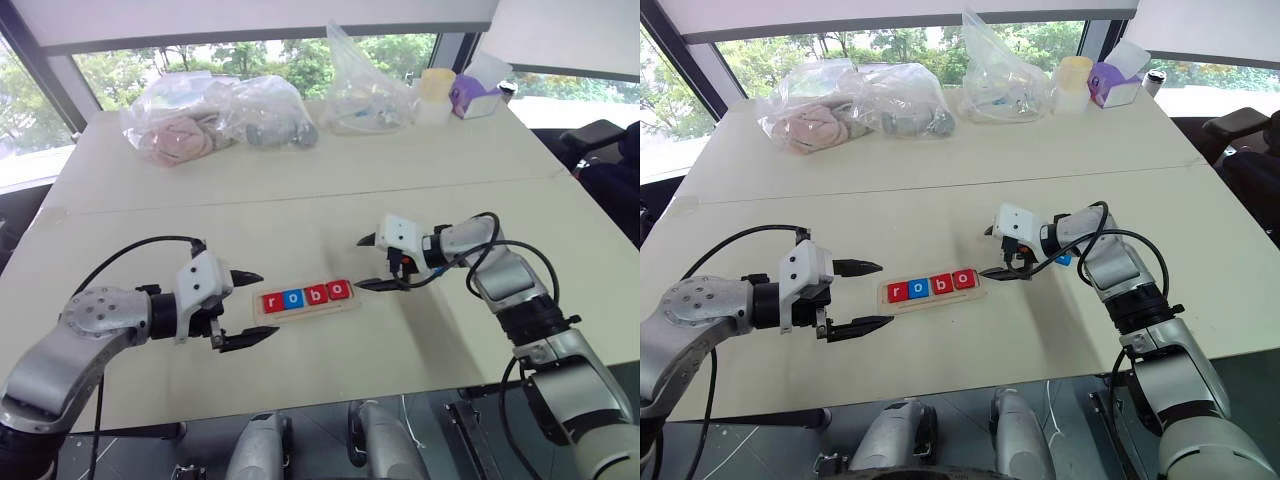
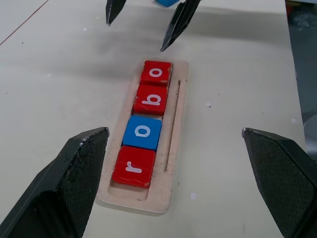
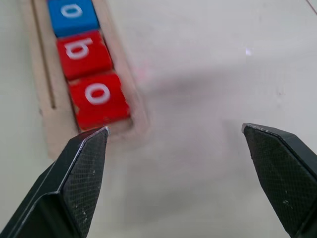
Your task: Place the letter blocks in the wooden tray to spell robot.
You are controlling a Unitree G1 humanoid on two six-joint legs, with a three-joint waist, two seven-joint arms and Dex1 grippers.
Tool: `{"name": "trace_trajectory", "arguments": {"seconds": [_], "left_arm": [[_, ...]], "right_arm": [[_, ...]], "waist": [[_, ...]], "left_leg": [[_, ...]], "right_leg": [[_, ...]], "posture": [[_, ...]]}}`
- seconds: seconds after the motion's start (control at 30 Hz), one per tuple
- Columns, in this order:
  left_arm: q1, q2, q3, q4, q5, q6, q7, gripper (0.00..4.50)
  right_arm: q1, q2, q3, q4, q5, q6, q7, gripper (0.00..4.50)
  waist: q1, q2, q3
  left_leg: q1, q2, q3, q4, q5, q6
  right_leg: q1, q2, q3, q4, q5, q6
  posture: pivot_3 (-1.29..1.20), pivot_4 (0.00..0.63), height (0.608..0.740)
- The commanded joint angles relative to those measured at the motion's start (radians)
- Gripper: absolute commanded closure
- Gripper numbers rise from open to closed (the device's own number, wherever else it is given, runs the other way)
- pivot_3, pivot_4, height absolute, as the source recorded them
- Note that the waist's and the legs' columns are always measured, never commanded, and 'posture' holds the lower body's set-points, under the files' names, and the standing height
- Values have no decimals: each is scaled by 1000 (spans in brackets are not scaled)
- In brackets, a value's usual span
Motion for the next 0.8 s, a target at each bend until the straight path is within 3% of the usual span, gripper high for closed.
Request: {"name": "trace_trajectory", "arguments": {"seconds": [0.03,0.8], "left_arm": [[1,11,29,-10,-2,-23,-6,0],[18,15,39,-20,-8,-17,8,0]], "right_arm": [[-12,12,-7,1,-2,-29,-10,71],[-15,74,26,13,-22,-54,-5,71]], "waist": [[0,0,0],[0,0,0]], "left_leg": [[0,0,0,0,0,0],[0,0,0,0,0,0]], "right_leg": [[0,0,0,0,0,0],[0,0,0,0,0,0]], "posture": [[0,150,740],[0,150,740]]}}
